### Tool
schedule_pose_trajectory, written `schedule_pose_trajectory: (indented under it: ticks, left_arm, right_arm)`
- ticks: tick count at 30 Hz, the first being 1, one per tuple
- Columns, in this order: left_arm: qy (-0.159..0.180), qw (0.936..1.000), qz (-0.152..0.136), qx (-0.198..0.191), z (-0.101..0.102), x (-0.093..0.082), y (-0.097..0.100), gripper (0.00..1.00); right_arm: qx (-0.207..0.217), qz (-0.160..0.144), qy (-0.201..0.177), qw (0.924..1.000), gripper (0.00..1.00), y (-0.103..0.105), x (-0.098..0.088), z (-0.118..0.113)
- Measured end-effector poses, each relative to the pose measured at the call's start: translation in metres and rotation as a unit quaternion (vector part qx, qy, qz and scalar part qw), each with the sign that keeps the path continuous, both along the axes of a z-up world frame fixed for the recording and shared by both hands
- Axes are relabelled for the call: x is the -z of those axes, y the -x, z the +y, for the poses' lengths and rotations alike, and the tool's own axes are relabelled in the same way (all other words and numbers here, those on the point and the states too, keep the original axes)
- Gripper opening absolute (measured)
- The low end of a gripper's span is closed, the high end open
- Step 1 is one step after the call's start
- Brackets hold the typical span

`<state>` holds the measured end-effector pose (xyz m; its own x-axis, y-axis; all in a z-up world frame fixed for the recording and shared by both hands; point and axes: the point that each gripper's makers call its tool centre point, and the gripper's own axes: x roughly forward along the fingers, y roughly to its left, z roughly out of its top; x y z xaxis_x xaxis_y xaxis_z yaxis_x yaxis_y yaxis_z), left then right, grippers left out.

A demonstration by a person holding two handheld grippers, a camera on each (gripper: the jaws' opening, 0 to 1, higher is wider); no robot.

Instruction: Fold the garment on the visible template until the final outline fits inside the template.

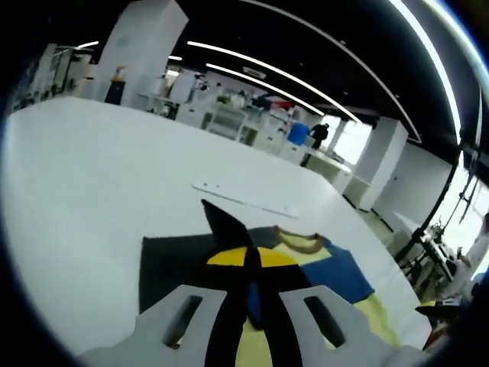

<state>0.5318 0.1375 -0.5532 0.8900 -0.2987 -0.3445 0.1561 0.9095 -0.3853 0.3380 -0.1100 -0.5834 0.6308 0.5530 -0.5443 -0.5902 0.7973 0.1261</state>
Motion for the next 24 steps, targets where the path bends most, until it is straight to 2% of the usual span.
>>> schedule_pose_trajectory:
  ticks: [8, 15, 24]
  left_arm:
    - [0.011, 0.9997, -0.005, 0.022, -0.023, -0.004, -0.005, 0.0]
    - [0.03, 0.9981, -0.026, 0.046, -0.047, -0.015, -0.01, 0.0]
    - [0.045, 0.9949, -0.033, 0.083, -0.079, -0.016, -0.011, 0.0]
  right_arm:
    - [0.003, 0.001, -0.003, 1.0, 0.99, 0.0, 0.001, -0.002]
    - [-0.003, -0.005, -0.009, 0.9999, 0.99, -0.001, -0.001, -0.001]
    - [-0.002, -0.001, -0.007, 1.0, 0.99, 0.0, 0.0, -0.004]
